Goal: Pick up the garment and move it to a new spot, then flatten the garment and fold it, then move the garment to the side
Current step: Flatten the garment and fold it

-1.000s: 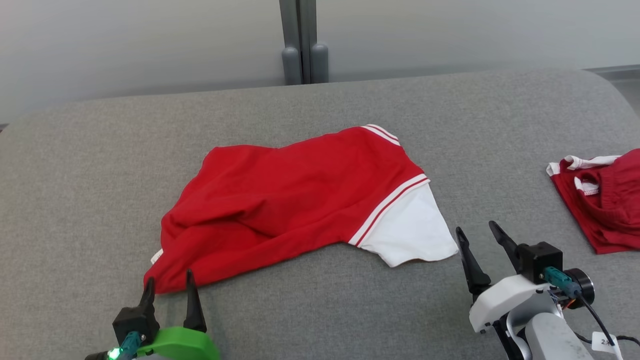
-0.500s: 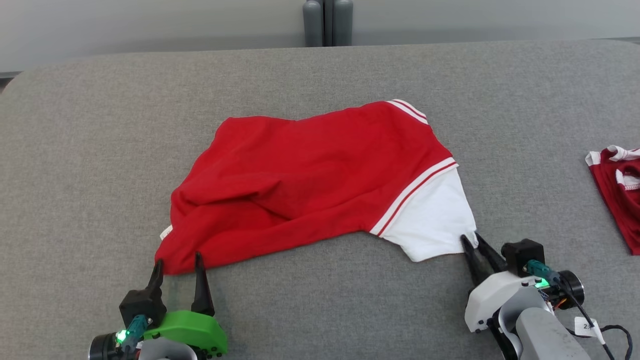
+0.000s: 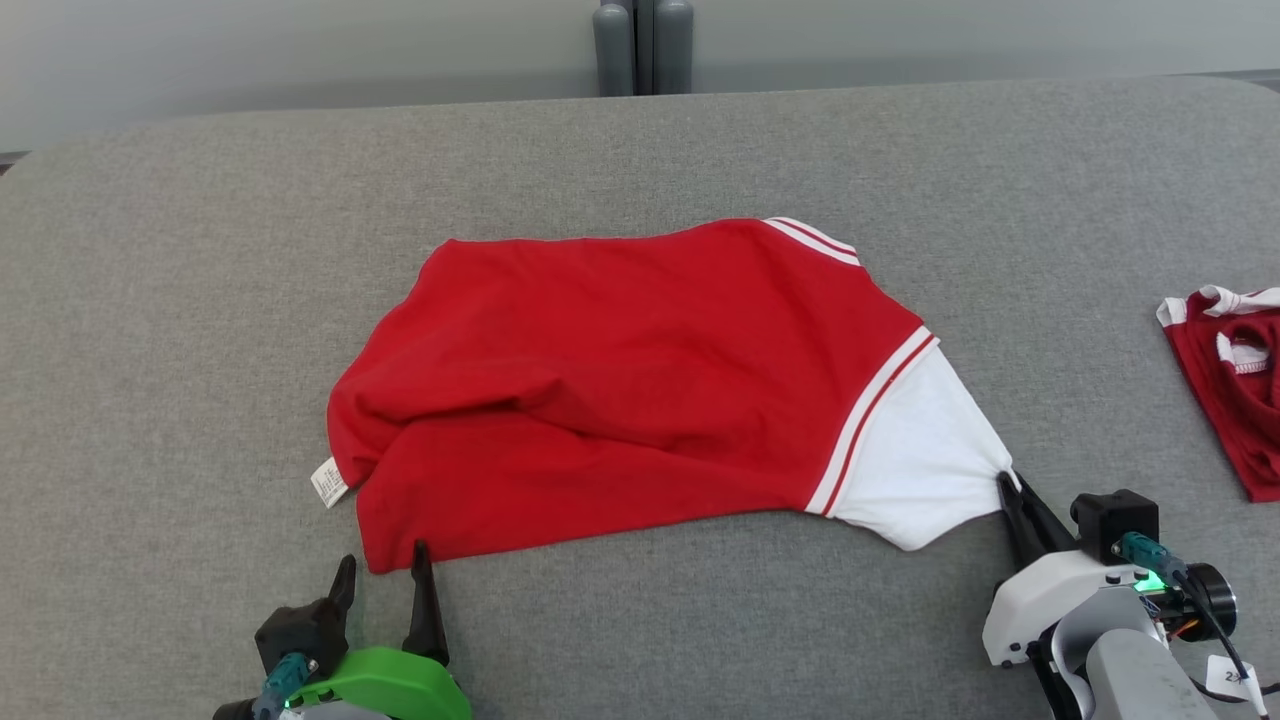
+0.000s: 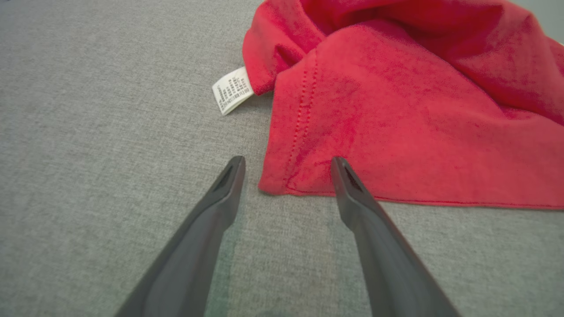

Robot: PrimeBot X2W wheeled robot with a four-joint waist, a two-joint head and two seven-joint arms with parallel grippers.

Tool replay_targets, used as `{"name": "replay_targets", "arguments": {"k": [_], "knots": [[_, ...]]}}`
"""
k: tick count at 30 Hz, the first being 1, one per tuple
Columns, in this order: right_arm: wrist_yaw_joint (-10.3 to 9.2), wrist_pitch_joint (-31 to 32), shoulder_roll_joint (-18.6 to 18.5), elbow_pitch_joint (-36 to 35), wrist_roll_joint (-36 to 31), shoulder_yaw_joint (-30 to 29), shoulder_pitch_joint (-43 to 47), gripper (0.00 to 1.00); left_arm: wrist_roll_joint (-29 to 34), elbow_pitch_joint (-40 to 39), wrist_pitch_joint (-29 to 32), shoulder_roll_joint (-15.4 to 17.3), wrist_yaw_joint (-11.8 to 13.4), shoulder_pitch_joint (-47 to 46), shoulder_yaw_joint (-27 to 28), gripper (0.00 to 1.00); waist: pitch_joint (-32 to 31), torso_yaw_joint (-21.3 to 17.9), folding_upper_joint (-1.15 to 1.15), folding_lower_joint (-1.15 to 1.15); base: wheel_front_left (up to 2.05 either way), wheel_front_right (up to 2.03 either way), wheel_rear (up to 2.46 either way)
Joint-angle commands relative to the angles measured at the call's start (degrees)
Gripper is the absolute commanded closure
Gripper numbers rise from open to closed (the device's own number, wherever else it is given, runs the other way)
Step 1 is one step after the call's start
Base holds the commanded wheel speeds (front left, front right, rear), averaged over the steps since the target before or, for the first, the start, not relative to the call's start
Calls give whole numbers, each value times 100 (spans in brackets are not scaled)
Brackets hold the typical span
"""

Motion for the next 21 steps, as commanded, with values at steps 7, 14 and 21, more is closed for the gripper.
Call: {"name": "replay_targets", "arguments": {"k": [7,14,21], "knots": [[-23,25,-53,-80,-97,-106,-12,100,-187,95,1,27,12,-163,25,0,101,-80,0,0,0,0,0],[-23,23,-52,-182,-93,-74,-70,100,-256,550,9,26,-88,-335,-33,100,164,-144,0,0,0,0,0],[-18,19,-47,-490,91,34,-64,100,-250,659,12,22,-294,-347,-48,100,91,-131,0,0,0,0,0]]}}
